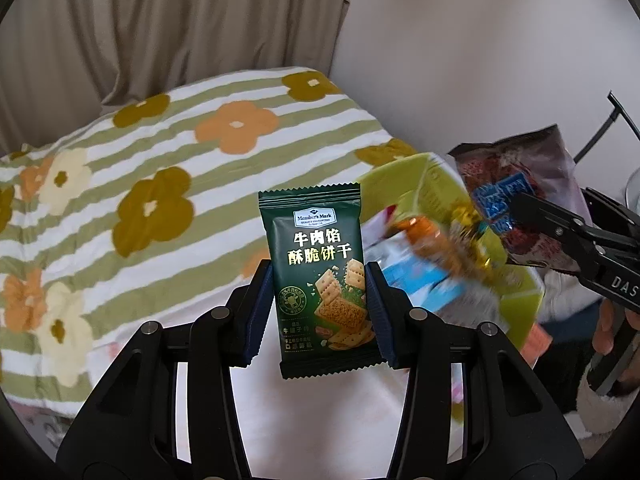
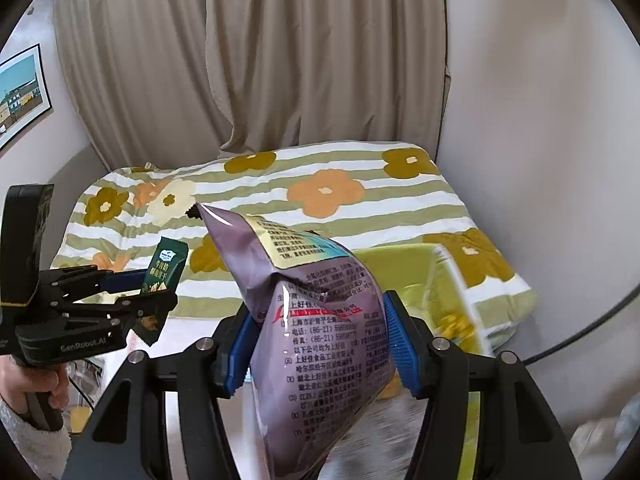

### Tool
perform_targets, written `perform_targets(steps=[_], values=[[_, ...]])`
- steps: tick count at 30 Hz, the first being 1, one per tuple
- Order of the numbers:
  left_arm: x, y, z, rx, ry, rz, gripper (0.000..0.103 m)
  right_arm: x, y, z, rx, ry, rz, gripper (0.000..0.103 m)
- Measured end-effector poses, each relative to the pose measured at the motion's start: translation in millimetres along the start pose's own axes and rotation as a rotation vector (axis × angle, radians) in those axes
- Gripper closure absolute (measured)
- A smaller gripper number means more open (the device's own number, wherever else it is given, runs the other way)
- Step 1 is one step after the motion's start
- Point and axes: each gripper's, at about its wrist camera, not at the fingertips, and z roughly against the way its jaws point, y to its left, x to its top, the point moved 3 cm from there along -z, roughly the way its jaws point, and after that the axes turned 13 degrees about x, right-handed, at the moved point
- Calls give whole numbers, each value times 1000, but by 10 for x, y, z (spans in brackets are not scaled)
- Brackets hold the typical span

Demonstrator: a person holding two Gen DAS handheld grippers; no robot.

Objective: Organize snacks
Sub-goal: 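Drop the green packet into the box with left tool while right tool lowers the purple bag in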

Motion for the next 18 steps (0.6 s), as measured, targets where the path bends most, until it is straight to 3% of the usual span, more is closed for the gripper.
perform_targets(steps=[8,15,16,17,18], values=[[300,-835,-479,-25,65,60,62,126,-720,-74,70,53,9,48],[457,-1144,-874,26,138,63,59,127,-1069,-231,95,93,-14,48],[462,-1159,-896,38,142,53,47,124,-1099,-261,98,98,-21,48],[466,-1173,-919,56,148,39,21,124,-1125,-286,102,101,-27,48],[468,-1172,-933,75,144,31,9,125,-1145,-293,104,103,-30,48]])
